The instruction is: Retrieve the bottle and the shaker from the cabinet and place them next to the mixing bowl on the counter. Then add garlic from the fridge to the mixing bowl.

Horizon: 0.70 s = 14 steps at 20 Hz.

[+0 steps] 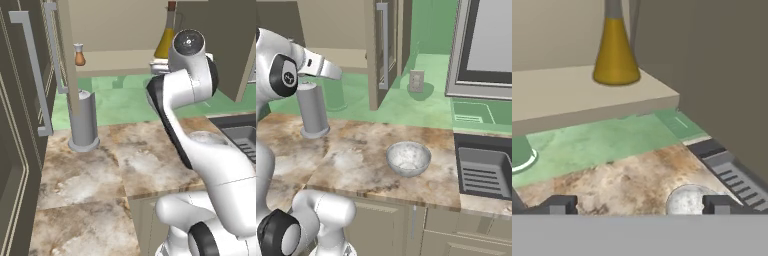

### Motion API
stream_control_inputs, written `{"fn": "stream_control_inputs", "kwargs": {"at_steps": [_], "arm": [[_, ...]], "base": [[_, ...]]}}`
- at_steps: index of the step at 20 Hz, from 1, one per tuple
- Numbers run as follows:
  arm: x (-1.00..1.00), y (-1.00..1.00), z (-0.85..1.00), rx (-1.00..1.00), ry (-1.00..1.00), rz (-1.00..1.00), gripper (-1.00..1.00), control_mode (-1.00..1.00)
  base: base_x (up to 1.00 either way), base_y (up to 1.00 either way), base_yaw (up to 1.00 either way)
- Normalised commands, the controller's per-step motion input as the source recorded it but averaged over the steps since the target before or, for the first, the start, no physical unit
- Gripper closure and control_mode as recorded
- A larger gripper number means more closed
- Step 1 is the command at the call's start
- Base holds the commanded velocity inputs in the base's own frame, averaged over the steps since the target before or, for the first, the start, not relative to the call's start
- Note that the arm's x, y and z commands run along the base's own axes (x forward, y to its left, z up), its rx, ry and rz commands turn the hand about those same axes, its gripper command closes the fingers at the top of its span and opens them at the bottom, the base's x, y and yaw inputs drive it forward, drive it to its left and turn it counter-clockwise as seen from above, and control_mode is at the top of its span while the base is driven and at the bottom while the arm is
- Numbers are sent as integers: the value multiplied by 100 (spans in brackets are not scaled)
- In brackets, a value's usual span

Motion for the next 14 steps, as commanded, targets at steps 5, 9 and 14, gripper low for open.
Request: {"fn": "stream_control_inputs", "kwargs": {"at_steps": [5,9,14], "arm": [[4,0,45,-12,-16,-18,-100,-100],[41,0,56,-8,0,0,-100,-100],[33,-19,64,3,4,-3,-100,-100]], "base": [[0,0,0],[0,0,0],[0,0,0]]}}
